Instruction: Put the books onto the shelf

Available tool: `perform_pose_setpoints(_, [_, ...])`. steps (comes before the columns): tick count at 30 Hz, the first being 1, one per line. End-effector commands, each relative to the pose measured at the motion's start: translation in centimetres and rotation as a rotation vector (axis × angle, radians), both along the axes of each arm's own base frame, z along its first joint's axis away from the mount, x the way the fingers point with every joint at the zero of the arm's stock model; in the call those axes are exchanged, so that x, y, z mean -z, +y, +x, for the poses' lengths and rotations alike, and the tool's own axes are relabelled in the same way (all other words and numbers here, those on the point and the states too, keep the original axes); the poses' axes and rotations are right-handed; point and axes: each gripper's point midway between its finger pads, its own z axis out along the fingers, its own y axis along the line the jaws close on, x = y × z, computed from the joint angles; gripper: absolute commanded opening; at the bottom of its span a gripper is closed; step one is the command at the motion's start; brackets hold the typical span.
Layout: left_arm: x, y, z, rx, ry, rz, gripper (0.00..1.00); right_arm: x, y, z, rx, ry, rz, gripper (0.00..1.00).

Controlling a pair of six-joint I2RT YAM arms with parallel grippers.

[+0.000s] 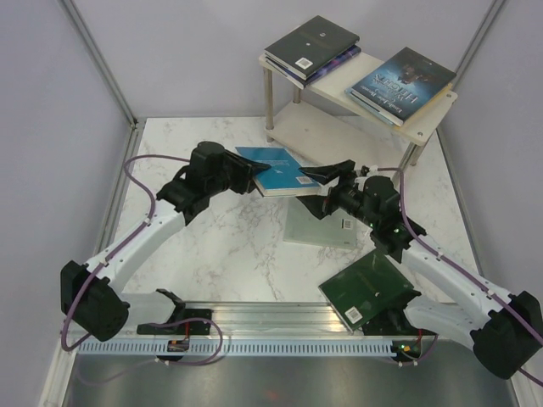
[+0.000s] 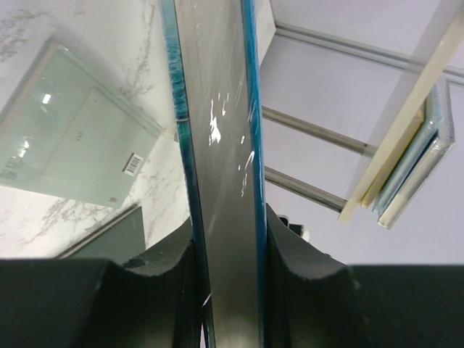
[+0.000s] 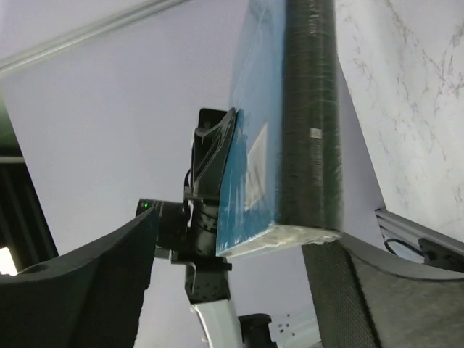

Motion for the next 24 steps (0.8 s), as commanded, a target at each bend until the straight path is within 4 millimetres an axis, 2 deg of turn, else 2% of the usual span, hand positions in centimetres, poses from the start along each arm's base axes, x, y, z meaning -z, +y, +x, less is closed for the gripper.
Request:
perform_pose_setpoints(1, [-2.4, 2.1, -0.1, 0.044, -0.151, 0.106, 0.02, -7.8, 0.6, -2.1, -0.09, -0.255, 0.137, 0.84])
perform_pose_setpoints(2, [-2.7, 2.9, 0.2, 0.046, -0.175, 0.122, 0.02, -7.5, 0.7, -2.2, -0.098, -0.255, 0.135, 0.92])
perform_pose_setpoints(3, [-3.1, 2.8, 0.0, 0.081, -0.195, 0.101, 0.02, -7.5, 0.7, -2.3, -0.106, -0.26, 0.141, 0.94])
perform_pose_setpoints(4, [-3.6, 3.8, 0.2, 0.069, -0.214, 0.094, 0.02, -7.1, 0.9, -2.6, -0.129, -0.253, 0.134, 0.98])
perform_pose_setpoints(11, [-5.6, 5.6, -0.2, 0.117, -0.26, 0.017, 0.02, -5.0, 1.8, -3.7, -0.218, -0.245, 0.055, 0.98])
perform_pose_setpoints(17, [-8.9, 4.8, -1.2, 0.18, -0.336, -0.095, 0.02, -2.8, 2.3, -3.9, -0.264, -0.23, -0.06, 0.98])
perform_pose_setpoints(24, [-11.6, 3.4, -3.2, 0.316, -0.386, -0.159, 0.02, -2.1, 2.7, -2.8, -0.256, -0.233, -0.118, 0.98])
